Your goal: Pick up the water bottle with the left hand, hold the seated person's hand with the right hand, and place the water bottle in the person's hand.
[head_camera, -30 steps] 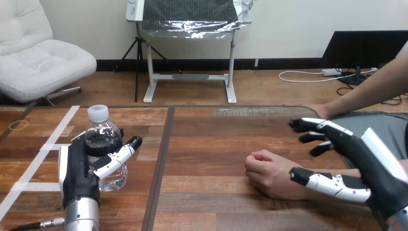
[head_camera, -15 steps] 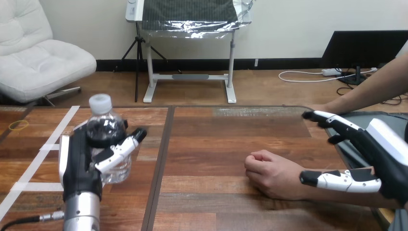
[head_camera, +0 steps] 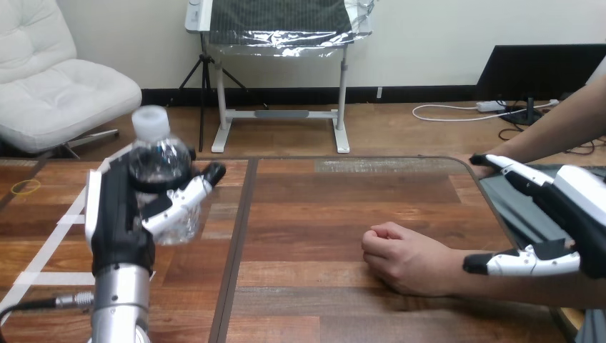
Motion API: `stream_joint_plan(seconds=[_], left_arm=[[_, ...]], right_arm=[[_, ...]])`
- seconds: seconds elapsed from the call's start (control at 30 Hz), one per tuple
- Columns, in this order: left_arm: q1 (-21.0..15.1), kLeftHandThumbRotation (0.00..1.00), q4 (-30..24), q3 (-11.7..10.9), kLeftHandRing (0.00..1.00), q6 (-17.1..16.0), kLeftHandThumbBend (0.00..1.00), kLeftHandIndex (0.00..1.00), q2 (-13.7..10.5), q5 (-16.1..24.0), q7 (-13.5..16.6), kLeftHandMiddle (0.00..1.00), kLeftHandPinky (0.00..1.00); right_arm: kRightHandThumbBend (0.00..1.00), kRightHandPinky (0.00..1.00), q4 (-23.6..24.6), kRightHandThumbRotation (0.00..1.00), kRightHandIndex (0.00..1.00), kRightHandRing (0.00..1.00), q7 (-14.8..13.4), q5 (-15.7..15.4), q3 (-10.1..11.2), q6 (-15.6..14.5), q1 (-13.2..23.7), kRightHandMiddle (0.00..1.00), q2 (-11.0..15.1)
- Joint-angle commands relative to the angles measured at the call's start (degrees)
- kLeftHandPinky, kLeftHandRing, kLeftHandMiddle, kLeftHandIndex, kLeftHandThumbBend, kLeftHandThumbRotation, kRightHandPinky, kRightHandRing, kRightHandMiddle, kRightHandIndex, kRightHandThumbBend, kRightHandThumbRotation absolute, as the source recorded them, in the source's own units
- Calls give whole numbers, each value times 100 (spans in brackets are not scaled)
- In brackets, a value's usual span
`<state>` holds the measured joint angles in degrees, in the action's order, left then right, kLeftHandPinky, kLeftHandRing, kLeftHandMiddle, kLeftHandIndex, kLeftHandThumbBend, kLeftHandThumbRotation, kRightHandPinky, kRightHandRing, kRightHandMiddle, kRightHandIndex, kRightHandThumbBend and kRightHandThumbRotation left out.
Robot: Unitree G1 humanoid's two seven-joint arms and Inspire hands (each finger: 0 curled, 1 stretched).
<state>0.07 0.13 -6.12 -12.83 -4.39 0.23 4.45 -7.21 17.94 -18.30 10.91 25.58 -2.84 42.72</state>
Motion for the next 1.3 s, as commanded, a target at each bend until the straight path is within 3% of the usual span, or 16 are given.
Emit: stream_joint_plan(seconds=[0.0,0.4,0.73,1.27], left_arm=[[-544,0,-887,117,30,-29,56,42,11,-66,-99,36,24],[-477,0,-1259,143,29,317,56,41,37,-109,-151,35,23],[-415,0,-1590,158,29,576,56,41,64,-133,-175,35,23],[-421,0,-1634,103,29,563,57,41,48,-138,-197,34,22]], right_arm=[[100,90,-320,54,92,94,-176,-284,-180,305,791,94,324],[100,89,-959,50,89,90,-297,-654,-459,715,1143,90,408],[100,87,-1230,49,88,89,-63,-911,-771,529,1364,90,514],[100,88,-1722,43,88,89,188,-1074,-1199,408,1634,90,579]])
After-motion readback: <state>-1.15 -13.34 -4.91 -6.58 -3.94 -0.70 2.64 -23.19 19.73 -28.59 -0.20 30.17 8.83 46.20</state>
